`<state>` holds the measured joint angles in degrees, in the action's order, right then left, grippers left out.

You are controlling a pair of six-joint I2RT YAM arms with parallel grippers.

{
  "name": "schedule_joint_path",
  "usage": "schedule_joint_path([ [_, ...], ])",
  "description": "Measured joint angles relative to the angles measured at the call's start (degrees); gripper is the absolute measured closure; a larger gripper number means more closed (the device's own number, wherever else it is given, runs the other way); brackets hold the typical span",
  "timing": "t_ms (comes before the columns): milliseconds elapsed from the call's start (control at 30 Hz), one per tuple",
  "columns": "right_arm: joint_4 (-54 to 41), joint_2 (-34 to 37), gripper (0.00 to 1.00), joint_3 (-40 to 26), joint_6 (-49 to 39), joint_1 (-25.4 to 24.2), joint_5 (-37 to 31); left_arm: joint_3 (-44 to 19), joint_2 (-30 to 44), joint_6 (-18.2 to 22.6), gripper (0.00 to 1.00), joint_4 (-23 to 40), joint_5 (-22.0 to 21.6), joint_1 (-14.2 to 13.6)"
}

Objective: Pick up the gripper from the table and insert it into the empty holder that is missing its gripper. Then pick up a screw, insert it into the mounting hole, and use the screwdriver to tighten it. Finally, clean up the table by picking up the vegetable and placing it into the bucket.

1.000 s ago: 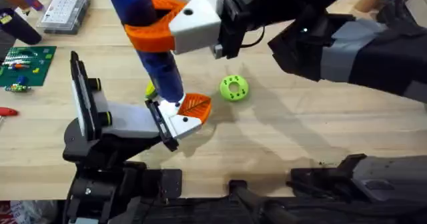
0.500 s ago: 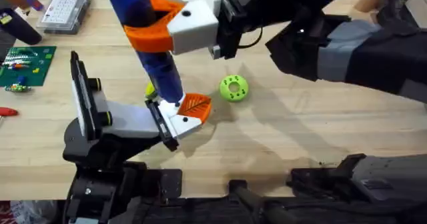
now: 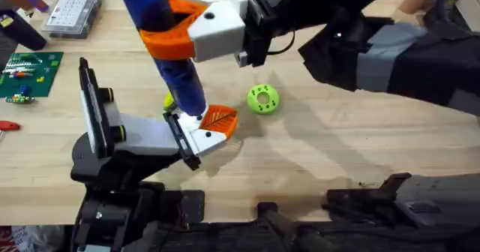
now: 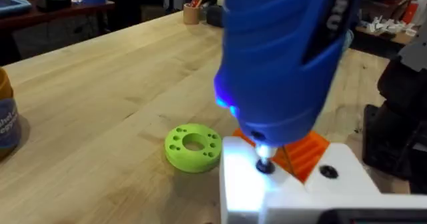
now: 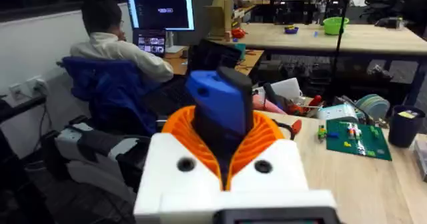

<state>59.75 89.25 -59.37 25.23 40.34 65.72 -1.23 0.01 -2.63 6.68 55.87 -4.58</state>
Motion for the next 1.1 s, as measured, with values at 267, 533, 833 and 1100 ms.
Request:
schedule_joint_path([
  [267,0.0,0.0,0.984,0.0,0.0,0.0,0.1,0.0,0.0,0.0,0.984,0.0,0.0,0.0],
  [533,0.4,0.0,0.984,0.0,0.0,0.0,0.2,0.0,0.0,0.0,0.984,0.0,0.0,0.0],
  [833,1.3,0.2,0.984,-5.2,1.9,-0.5,0.7,0.0,0.0,0.0,0.984,0.0,0.0,0.0],
  [1100,-18.6,0.0,0.984,-21.5,-2.3,-2.3,3.5,0.0,0.0,0.0,0.984,0.0,0.0,0.0],
])
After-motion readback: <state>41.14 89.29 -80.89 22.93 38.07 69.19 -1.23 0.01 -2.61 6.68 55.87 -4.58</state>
